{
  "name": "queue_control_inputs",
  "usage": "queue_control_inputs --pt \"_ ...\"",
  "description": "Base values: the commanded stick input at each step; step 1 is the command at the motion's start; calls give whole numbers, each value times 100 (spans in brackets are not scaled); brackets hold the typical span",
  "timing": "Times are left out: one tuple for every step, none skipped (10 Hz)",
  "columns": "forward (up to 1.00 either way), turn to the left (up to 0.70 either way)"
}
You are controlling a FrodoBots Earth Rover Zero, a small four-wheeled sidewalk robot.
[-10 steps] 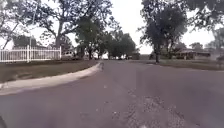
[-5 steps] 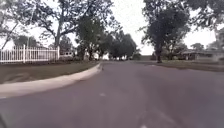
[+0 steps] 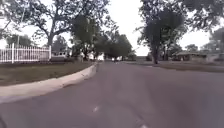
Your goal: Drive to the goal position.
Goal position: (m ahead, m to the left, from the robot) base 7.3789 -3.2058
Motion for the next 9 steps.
queue_control_inputs --pt "100 0" --pt "100 -5" --pt "100 -25" --pt "100 -39" --pt "100 -24" --pt "100 -5" --pt "100 0" --pt "100 0" --pt "100 0"
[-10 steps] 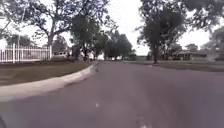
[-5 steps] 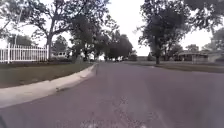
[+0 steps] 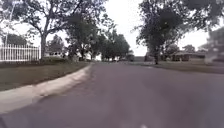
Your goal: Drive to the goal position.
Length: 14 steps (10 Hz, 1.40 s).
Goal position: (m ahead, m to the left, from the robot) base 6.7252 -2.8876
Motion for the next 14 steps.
queue_control_inputs --pt "100 0" --pt "100 0" --pt "100 0" --pt "100 0" --pt "100 0" --pt "100 0" --pt "100 0" --pt "100 0" --pt "100 0" --pt "100 0" --pt "100 0" --pt "100 30" --pt "100 11" --pt "100 1"
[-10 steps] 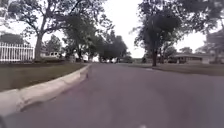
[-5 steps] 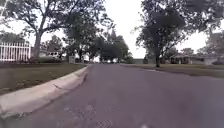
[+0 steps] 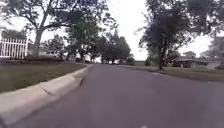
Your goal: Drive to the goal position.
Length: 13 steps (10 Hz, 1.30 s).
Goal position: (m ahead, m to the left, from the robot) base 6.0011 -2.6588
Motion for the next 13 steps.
queue_control_inputs --pt "100 0" --pt "100 0" --pt "100 2" --pt "100 1" --pt "100 0" --pt "100 0" --pt "100 0" --pt "100 0" --pt "100 -3" --pt "100 -39" --pt "100 -33" --pt "100 -23" --pt "100 0"
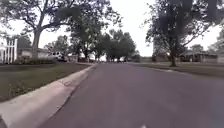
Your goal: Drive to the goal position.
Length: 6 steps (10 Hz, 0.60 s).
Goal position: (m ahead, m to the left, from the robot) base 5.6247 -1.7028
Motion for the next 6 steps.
queue_control_inputs --pt "100 0" --pt "100 0" --pt "100 0" --pt "100 0" --pt "100 0" --pt "100 0"
